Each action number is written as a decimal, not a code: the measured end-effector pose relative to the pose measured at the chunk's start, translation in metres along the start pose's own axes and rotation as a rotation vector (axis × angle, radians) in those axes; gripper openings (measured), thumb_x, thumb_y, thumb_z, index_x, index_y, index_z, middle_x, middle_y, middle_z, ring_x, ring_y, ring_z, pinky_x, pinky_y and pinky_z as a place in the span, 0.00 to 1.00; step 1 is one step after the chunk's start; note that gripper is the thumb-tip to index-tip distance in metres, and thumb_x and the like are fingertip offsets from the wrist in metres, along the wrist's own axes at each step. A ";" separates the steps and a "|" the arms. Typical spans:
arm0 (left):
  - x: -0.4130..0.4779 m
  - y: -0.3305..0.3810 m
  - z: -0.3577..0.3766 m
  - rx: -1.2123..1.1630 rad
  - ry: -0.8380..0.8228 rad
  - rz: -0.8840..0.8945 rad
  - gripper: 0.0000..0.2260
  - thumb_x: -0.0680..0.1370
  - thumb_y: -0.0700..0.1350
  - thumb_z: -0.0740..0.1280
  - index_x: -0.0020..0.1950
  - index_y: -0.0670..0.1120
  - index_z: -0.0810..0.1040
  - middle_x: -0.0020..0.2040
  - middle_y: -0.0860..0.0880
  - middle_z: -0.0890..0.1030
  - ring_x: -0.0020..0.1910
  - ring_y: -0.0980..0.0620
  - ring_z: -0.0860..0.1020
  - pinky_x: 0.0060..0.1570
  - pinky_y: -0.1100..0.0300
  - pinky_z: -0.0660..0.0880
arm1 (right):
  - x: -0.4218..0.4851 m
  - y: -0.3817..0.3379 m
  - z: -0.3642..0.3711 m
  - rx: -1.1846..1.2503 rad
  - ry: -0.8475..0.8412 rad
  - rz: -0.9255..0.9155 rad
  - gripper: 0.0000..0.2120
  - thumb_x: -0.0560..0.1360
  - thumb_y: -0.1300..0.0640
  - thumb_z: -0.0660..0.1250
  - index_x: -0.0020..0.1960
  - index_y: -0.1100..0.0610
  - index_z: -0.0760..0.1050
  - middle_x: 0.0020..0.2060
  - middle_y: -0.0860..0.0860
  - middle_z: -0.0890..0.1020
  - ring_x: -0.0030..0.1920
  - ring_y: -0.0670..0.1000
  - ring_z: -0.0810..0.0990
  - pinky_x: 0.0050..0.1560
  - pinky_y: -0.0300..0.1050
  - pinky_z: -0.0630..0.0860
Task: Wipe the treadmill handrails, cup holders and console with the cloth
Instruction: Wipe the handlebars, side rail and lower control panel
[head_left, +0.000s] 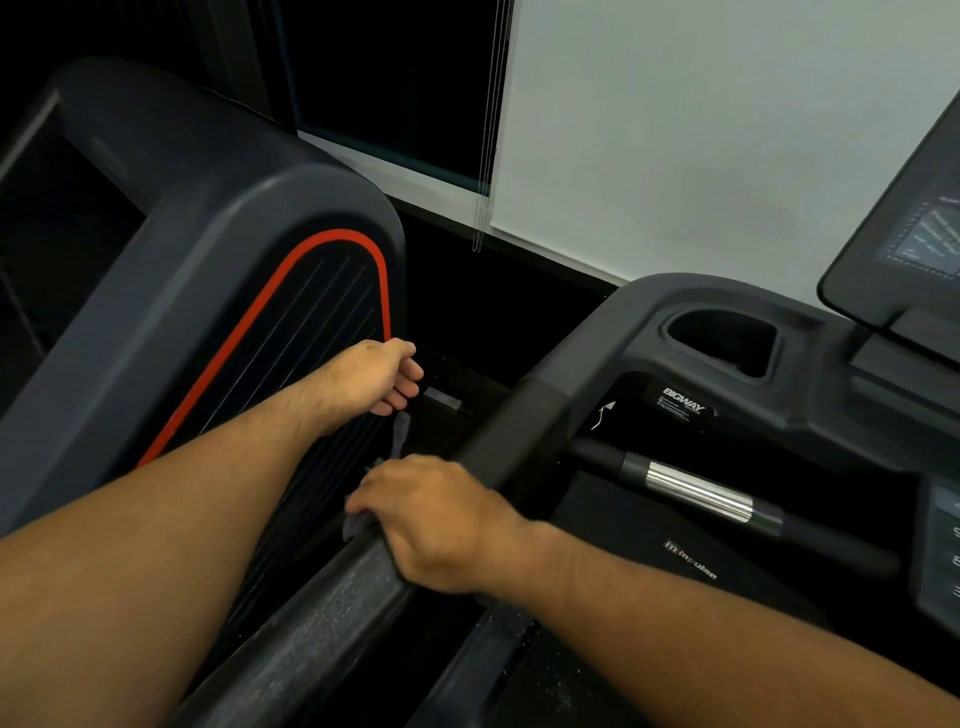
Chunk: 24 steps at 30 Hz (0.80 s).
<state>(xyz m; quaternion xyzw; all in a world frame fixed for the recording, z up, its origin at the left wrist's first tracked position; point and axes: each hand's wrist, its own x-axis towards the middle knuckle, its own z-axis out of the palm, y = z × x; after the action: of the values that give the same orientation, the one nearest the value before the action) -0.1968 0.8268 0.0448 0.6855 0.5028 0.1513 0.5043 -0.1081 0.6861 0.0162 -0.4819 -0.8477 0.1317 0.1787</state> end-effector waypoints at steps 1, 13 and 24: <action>-0.001 0.000 -0.001 0.005 -0.003 0.001 0.18 0.83 0.52 0.54 0.52 0.44 0.80 0.49 0.45 0.83 0.50 0.46 0.81 0.56 0.49 0.77 | -0.001 -0.007 0.005 0.009 -0.013 -0.037 0.14 0.72 0.66 0.63 0.56 0.60 0.80 0.52 0.56 0.81 0.53 0.55 0.77 0.59 0.53 0.72; -0.037 -0.012 -0.001 -0.007 0.047 -0.016 0.18 0.83 0.52 0.54 0.52 0.46 0.81 0.49 0.47 0.84 0.51 0.47 0.81 0.58 0.48 0.76 | -0.008 0.064 -0.039 -0.082 0.100 0.240 0.16 0.75 0.64 0.58 0.58 0.58 0.81 0.57 0.54 0.81 0.59 0.55 0.78 0.61 0.54 0.73; -0.097 -0.037 0.000 0.017 0.204 -0.054 0.18 0.83 0.52 0.53 0.53 0.47 0.80 0.50 0.49 0.83 0.50 0.49 0.80 0.56 0.50 0.75 | -0.023 -0.018 0.011 -0.019 0.198 0.115 0.15 0.75 0.67 0.61 0.58 0.59 0.80 0.57 0.54 0.81 0.60 0.54 0.75 0.65 0.46 0.67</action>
<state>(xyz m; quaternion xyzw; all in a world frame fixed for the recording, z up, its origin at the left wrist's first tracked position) -0.2598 0.7447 0.0429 0.6571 0.5710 0.2027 0.4485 -0.1160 0.6564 0.0097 -0.5421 -0.7979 0.0857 0.2490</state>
